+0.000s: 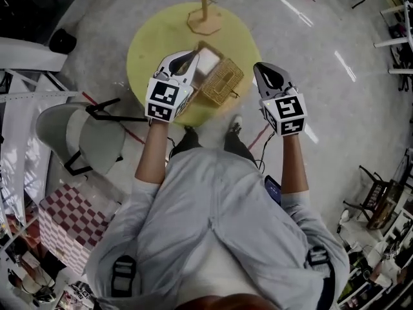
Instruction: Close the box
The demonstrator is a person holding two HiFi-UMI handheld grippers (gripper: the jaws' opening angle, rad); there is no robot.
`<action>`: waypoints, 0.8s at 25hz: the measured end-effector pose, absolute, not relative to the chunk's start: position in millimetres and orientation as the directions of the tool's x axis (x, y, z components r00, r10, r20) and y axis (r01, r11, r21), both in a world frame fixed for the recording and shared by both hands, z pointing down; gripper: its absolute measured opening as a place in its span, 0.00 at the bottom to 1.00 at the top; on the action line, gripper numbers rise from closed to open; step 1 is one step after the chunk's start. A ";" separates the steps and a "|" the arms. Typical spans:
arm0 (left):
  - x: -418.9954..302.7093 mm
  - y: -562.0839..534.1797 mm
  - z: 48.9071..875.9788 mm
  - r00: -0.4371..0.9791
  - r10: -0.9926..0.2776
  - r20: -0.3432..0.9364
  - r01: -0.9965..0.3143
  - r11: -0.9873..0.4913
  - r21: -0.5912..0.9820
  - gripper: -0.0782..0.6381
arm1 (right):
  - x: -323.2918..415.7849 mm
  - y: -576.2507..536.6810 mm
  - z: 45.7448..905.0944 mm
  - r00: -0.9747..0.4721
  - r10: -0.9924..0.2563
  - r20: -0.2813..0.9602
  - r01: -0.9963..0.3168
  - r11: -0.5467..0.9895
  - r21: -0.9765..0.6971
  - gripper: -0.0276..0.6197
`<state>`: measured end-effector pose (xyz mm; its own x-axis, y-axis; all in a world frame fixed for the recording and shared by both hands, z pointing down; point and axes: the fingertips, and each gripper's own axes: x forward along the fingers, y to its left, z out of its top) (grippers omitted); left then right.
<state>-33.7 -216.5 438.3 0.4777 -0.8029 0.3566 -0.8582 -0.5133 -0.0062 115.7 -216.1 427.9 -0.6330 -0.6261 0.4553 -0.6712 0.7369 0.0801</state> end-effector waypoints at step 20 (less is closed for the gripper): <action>-2.4 -172.7 546.3 0.290 -0.792 0.537 -0.951 -0.302 0.068 0.15 | 128.6 -184.8 620.2 -0.686 -0.237 0.688 -0.439 0.889 -0.130 0.23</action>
